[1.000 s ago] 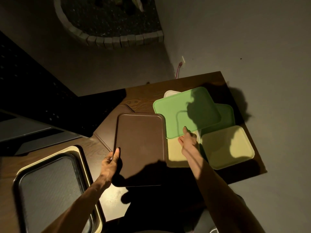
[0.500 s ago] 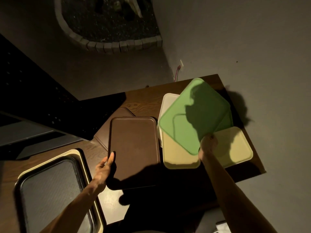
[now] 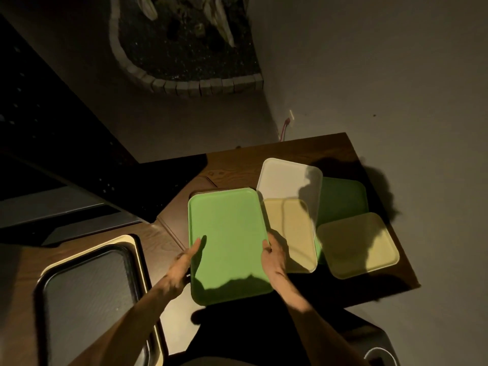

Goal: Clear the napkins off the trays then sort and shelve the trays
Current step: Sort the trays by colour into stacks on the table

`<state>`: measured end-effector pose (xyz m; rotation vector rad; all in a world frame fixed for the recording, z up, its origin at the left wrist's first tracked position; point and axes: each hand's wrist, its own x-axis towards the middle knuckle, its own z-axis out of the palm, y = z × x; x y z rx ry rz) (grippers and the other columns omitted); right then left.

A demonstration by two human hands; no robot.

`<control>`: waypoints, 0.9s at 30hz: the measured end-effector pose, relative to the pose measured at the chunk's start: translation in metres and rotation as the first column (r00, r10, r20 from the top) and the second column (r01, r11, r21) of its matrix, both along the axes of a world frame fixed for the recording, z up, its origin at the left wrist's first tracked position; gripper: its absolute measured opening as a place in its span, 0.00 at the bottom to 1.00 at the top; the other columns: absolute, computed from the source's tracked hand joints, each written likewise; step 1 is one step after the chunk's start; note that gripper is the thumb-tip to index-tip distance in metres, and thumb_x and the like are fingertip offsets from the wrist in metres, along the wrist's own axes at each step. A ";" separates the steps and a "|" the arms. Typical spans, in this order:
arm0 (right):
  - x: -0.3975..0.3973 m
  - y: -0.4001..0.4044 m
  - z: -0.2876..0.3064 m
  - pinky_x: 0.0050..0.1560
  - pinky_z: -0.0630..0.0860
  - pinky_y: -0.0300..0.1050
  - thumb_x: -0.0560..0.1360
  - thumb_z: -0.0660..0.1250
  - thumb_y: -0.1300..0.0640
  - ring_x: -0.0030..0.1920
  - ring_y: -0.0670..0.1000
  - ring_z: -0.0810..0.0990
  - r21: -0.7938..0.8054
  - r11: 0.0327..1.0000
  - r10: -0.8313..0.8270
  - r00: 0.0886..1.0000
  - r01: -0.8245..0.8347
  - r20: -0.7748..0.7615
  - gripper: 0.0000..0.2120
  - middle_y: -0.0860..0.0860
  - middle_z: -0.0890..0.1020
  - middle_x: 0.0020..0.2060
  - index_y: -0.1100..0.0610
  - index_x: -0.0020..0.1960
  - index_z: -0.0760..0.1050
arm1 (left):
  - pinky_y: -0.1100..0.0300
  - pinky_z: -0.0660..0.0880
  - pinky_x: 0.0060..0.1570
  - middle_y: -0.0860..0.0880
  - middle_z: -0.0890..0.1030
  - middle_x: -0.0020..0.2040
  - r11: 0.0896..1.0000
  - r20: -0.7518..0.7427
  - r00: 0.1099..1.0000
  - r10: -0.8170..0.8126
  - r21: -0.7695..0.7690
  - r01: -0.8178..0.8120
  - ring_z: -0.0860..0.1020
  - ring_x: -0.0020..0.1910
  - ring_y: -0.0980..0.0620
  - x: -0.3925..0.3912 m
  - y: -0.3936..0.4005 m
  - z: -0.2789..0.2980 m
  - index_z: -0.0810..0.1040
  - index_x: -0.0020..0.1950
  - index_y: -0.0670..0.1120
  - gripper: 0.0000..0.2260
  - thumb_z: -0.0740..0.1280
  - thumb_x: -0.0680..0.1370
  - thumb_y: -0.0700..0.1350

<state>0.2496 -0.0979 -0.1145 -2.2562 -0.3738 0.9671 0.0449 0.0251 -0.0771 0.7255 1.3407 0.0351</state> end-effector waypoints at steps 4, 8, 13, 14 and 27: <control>-0.007 0.013 0.000 0.59 0.64 0.35 0.79 0.61 0.65 0.62 0.58 0.74 0.006 1.000 -0.001 0.993 0.001 0.117 0.19 0.59 0.78 0.59 0.56 0.68 0.75 | 0.57 0.71 0.43 0.47 0.77 0.41 0.992 -0.058 0.991 0.123 0.002 -0.123 0.75 0.41 0.50 0.004 -0.004 -0.007 0.75 0.48 0.41 0.10 0.70 0.76 0.48; -0.011 0.019 -0.007 0.62 0.68 0.48 0.74 0.67 0.62 0.55 0.60 0.75 -0.089 0.995 0.072 0.925 -0.041 0.373 0.17 0.58 0.76 0.49 0.50 0.62 0.80 | 0.58 0.72 0.42 0.47 0.76 0.39 0.978 -0.069 0.977 0.203 -0.026 -0.206 0.74 0.38 0.51 0.000 -0.007 -0.016 0.75 0.49 0.41 0.06 0.67 0.79 0.43; -0.008 0.025 -0.007 0.66 0.68 0.52 0.76 0.67 0.56 0.61 0.61 0.74 -0.146 0.988 0.080 0.973 -0.049 0.217 0.19 0.60 0.77 0.57 0.58 0.65 0.74 | 0.53 0.67 0.53 0.48 0.77 0.39 0.977 -0.081 0.977 0.199 -0.058 -0.204 0.76 0.40 0.52 -0.004 -0.009 -0.020 0.75 0.51 0.42 0.07 0.67 0.79 0.45; -0.007 0.025 -0.009 0.65 0.68 0.51 0.76 0.67 0.55 0.62 0.61 0.73 -0.164 0.985 0.088 0.978 -0.057 0.190 0.19 0.61 0.77 0.58 0.60 0.65 0.73 | 0.52 0.66 0.53 0.48 0.77 0.39 0.978 -0.088 0.977 0.196 -0.059 -0.201 0.76 0.40 0.52 -0.004 -0.009 -0.020 0.75 0.50 0.42 0.06 0.67 0.79 0.45; 0.001 0.014 0.005 0.62 0.68 0.49 0.83 0.56 0.50 0.63 0.60 0.73 -0.205 0.979 0.005 0.994 0.018 0.108 0.18 0.60 0.75 0.61 0.62 0.62 0.75 | 0.57 0.66 0.32 0.54 0.79 0.29 0.942 -0.032 0.945 0.325 -0.074 -0.327 0.75 0.34 0.56 0.011 -0.010 -0.020 0.69 0.42 0.48 0.11 0.70 0.75 0.37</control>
